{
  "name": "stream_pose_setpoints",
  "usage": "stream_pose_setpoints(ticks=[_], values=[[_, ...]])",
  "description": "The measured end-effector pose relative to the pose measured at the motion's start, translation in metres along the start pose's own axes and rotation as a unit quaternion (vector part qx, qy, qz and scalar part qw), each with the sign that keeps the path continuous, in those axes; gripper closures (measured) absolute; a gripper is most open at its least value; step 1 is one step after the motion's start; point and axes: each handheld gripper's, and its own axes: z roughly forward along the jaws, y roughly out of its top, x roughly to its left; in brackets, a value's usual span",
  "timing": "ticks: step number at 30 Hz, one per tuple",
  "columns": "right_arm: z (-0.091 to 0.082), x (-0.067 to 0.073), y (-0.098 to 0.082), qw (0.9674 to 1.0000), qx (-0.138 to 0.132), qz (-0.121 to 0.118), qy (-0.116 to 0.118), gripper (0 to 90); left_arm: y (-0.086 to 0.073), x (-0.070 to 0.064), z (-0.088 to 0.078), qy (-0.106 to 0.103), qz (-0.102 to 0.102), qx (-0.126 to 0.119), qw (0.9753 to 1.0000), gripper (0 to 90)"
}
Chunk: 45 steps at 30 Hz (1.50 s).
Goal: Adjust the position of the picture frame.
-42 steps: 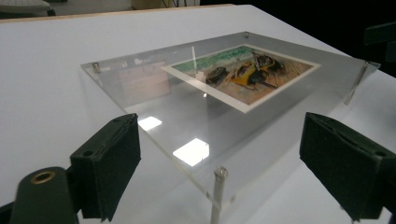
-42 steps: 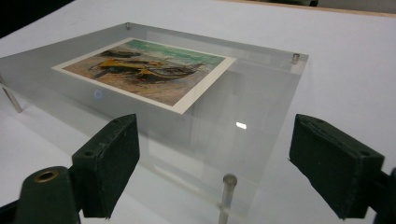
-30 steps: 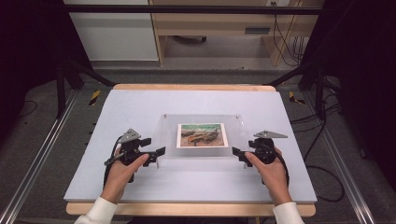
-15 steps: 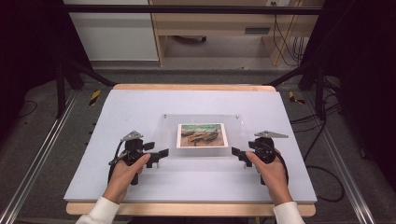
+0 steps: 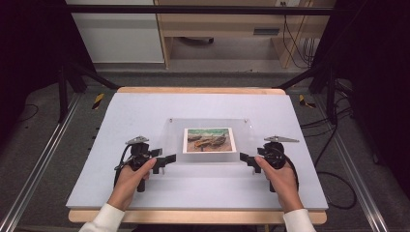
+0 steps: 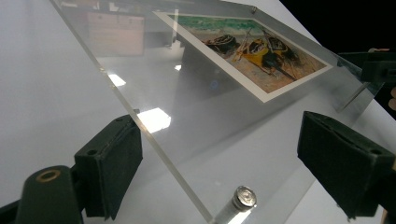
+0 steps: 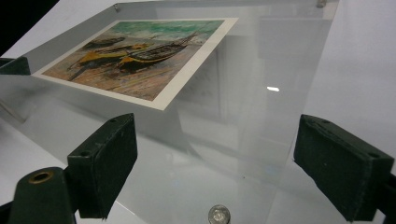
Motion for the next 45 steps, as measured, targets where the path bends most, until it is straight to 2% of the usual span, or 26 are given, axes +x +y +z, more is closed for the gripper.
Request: stream_pose_setpoints(ticks=[18, 20, 21, 32, 39, 45], values=[[-0.0005, -0.0042, -0.0011, 0.9994, 0.011, 0.026, 0.018, 13.4, 0.0002, 0.0005, 0.0003, -0.001, 0.001, 0.000, 1.0000, 13.7], [0.0000, -0.0052, -0.0015, 0.9990, 0.013, 0.032, 0.027, 13.6, 0.0003, 0.0005, 0.0003, -0.001, 0.001, 0.000, 1.0000, 13.7], [0.0019, -0.0045, -0.0025, 0.9983, 0.017, 0.039, 0.040, 12.4, 0.0003, 0.0005, 0.0004, 0.000, 0.001, 0.000, 1.0000, 13.7], [0.0027, -0.0042, -0.0029, 0.9987, 0.010, 0.036, 0.034, 13.4, 0.0014, -0.0003, -0.0005, 0.004, -0.001, 0.004, 1.0000, 15.2], [0.0017, -0.0044, -0.0038, 0.9989, 0.007, 0.032, 0.034, 14.1, 0.0028, 0.0000, -0.0036, 0.010, -0.006, 0.006, 0.9999, 20.4], [-0.0021, -0.0021, -0.0041, 0.9994, 0.003, 0.018, 0.028, 16.5, 0.0032, -0.0012, -0.0079, 0.009, 0.004, 0.008, 0.9999, 24.6]])
